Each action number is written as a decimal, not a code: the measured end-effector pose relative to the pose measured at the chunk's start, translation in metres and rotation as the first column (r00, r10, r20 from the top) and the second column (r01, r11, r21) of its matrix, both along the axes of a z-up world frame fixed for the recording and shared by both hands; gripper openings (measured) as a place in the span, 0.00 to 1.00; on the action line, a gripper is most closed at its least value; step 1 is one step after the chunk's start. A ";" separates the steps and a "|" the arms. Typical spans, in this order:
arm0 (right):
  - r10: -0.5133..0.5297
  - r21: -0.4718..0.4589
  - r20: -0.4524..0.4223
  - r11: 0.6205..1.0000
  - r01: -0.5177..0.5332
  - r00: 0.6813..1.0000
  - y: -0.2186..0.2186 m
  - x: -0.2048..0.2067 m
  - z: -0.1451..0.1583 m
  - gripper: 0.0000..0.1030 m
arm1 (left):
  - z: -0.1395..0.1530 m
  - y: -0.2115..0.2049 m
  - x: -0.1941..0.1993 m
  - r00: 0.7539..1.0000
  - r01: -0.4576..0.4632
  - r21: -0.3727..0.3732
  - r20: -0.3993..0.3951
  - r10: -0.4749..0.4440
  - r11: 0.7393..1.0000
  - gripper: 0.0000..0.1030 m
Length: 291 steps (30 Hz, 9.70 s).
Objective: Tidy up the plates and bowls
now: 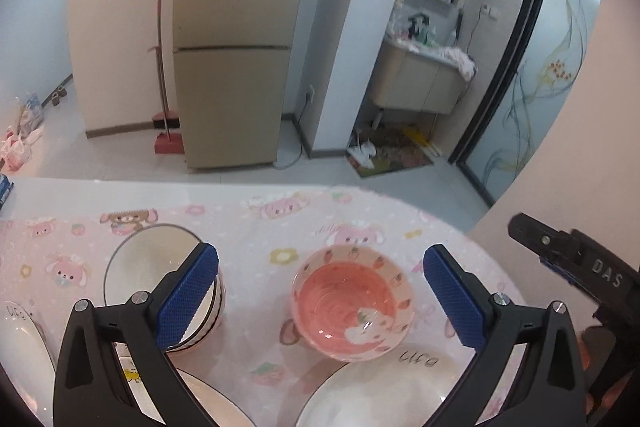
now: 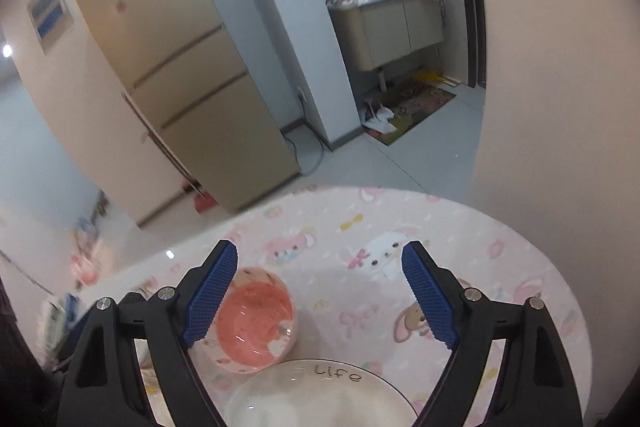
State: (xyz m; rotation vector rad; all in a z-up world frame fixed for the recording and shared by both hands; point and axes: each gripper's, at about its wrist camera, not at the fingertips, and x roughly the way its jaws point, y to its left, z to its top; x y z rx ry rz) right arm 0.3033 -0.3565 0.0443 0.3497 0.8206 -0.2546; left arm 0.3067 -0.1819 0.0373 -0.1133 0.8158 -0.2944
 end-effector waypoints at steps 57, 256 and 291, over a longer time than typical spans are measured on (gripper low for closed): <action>0.179 0.243 -0.251 0.963 -0.118 0.951 0.032 0.063 -0.120 0.09 | -0.108 -0.008 0.040 0.941 0.006 0.037 -0.338 0.007 0.999 0.07; 0.442 -0.221 0.547 0.896 -0.386 0.711 0.248 -0.151 0.137 0.86 | 0.121 0.294 -0.214 0.707 -0.376 -0.032 0.636 0.309 0.926 1.00; 0.577 -0.248 0.356 0.817 -0.521 0.735 0.374 -0.111 0.049 1.00 | -0.025 0.399 -0.228 0.739 -0.546 -0.101 0.410 0.535 0.832 1.00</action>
